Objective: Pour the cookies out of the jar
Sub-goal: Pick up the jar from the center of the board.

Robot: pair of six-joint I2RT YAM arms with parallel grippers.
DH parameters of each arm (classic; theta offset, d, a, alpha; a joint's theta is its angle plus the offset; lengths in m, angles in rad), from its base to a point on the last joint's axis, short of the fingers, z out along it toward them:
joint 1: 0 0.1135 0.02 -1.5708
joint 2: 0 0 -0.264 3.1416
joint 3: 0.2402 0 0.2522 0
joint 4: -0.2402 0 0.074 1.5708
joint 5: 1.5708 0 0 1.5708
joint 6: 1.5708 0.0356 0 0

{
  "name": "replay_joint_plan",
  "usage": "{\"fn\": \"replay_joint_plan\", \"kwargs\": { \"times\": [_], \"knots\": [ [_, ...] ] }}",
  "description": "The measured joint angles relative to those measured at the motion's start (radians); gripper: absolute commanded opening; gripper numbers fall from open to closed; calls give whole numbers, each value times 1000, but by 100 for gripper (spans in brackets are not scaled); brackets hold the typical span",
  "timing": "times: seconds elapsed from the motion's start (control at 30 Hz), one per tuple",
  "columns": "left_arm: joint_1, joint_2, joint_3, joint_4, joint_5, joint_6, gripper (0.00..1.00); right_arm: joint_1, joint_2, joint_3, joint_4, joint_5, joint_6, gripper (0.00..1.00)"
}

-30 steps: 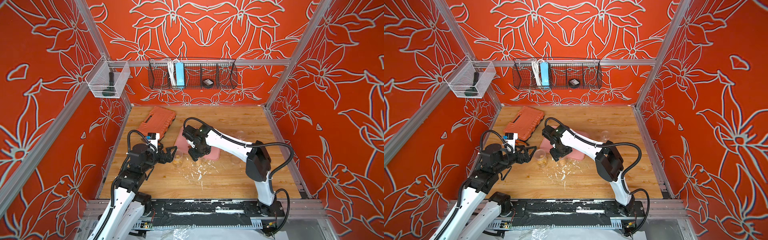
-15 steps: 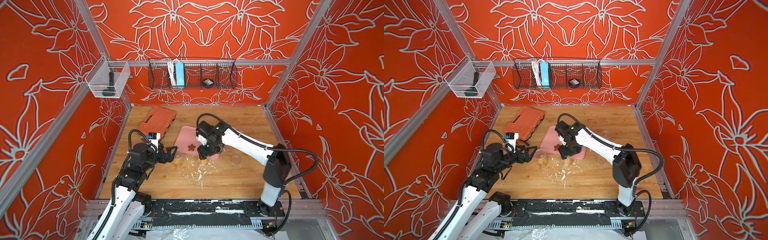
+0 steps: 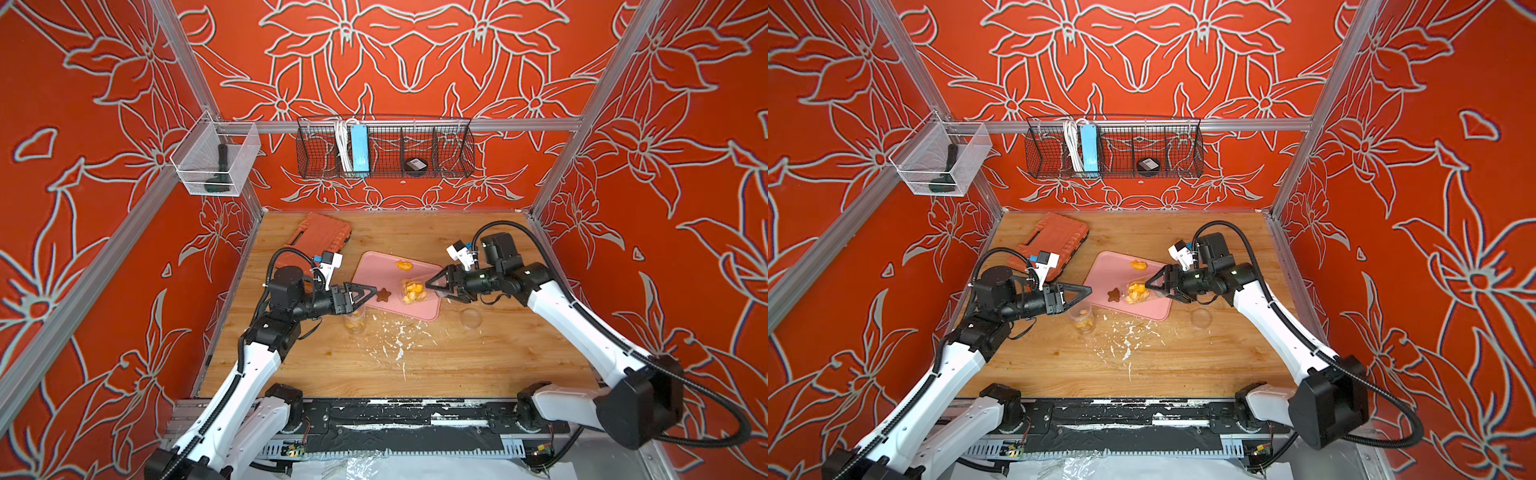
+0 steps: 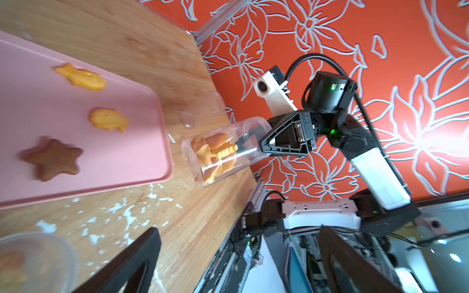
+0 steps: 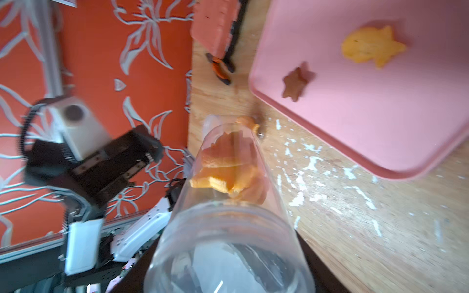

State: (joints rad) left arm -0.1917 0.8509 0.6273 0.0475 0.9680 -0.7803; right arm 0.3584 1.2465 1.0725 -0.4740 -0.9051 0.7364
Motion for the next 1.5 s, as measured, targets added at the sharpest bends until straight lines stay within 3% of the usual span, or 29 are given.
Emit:
{"fn": "replay_joint_plan", "kwargs": {
  "times": [0.23,0.4,0.73,1.0,1.37,1.5],
  "knots": [
    [-6,36,-20,187,148,-240,98,-14,-43,-11,378,-166,282,57],
    [-41,59,-20,360,206,-395,98,32,-50,-14,505,-213,375,57],
    [-85,98,18,543,242,-552,98,193,-42,-9,532,-248,371,57],
    [-101,108,21,644,241,-637,91,202,-36,-10,529,-248,354,57],
    [-114,117,19,640,238,-649,81,203,-34,-10,520,-246,314,57],
    [-115,121,19,640,237,-649,82,203,-34,-10,518,-235,311,57]
  ]
}}
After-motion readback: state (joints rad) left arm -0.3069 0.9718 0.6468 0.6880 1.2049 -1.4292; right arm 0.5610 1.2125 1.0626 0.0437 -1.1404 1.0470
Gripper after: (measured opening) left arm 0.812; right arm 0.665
